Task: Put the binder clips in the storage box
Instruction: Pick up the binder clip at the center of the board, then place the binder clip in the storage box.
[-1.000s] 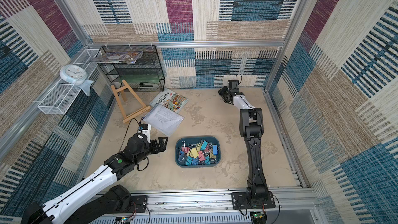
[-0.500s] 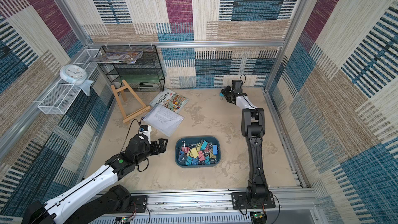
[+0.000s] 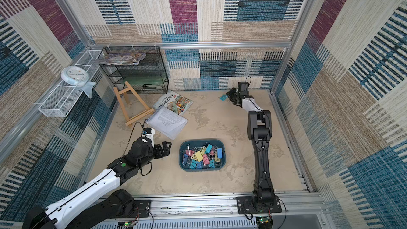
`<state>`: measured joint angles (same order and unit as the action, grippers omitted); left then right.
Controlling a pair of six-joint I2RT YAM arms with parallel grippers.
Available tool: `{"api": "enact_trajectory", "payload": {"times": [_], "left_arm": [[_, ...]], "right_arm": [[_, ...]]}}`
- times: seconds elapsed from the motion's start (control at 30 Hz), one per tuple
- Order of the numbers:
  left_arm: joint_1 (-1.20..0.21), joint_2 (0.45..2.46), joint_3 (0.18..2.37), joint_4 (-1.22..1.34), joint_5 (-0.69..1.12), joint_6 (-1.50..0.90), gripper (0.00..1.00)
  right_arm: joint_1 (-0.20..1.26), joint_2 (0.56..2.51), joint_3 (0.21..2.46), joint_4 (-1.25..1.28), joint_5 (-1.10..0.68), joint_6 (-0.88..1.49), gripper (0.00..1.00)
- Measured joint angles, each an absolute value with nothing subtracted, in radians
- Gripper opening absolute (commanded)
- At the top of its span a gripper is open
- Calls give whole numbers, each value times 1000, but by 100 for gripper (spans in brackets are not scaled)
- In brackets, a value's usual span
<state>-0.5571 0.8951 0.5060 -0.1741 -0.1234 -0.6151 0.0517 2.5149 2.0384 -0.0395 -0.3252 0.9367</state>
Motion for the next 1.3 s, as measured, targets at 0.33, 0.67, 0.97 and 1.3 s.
{"api": "enact_trajectory", "payload": {"times": [0.33,0.67,0.97,1.3], "left_arm": [[-557,861,506,-183,-124,-615,99],[-557,844,500,-192,-155,-599,100],[-554,835,500,-201,-180,-569,99],[-554,834,497,-199,-183,-566,100]], "right_arm": [[51,2265,1699,-23,-331,830,0],[123,1706,1167,-4,-336,670,0],[384,1222,984,-281,-195,546,0],[774,1134,906,-458,-113,637,0]]}}
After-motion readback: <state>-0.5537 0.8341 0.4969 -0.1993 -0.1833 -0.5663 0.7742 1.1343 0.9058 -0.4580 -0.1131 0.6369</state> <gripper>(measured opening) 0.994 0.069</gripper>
